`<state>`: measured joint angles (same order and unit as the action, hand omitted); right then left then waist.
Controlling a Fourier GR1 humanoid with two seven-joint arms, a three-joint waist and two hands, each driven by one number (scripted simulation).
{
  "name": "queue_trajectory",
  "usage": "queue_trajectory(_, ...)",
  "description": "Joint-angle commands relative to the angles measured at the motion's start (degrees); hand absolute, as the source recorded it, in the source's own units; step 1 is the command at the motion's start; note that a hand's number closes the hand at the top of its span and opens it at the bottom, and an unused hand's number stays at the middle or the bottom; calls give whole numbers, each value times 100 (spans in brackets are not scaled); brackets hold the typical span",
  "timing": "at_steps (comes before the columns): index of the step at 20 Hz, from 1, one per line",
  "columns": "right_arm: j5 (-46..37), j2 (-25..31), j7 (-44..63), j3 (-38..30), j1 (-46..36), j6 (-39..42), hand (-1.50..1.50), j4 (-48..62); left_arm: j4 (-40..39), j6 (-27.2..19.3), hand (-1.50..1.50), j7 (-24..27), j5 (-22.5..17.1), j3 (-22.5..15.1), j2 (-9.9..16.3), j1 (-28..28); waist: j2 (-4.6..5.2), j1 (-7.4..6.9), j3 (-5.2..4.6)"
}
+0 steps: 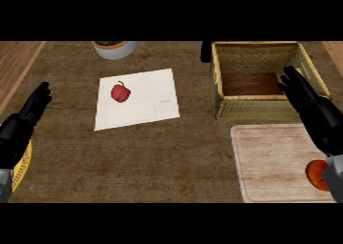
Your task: Pick the tomato from the cutting board and place it in the basket
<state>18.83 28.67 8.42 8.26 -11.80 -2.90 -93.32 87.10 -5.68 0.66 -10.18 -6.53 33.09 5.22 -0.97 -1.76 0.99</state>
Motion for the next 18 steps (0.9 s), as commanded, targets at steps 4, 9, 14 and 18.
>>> queue_trajectory(4,415,16,-1488,-974,26,368,150,-261,-661,-224,0,-555,-367,-99,-697,-839,104,237,-90)
queue_trajectory(9,-627,-328,-2908,6,634,809,150,-654,-813,-374,0,-1264,-494,-500,-1224,-1170,106,186,-85)
queue_trajectory(14,-2831,-928,-2617,836,1094,-1174,-150,-727,-1033,-432,0,-1215,-389,-421,-1263,-1006,89,228,-107)
queue_trajectory(18,-3775,202,-1452,138,1225,-1524,-150,-1015,-864,-358,0,-1098,-507,-346,-1206,-1410,24,329,-138)
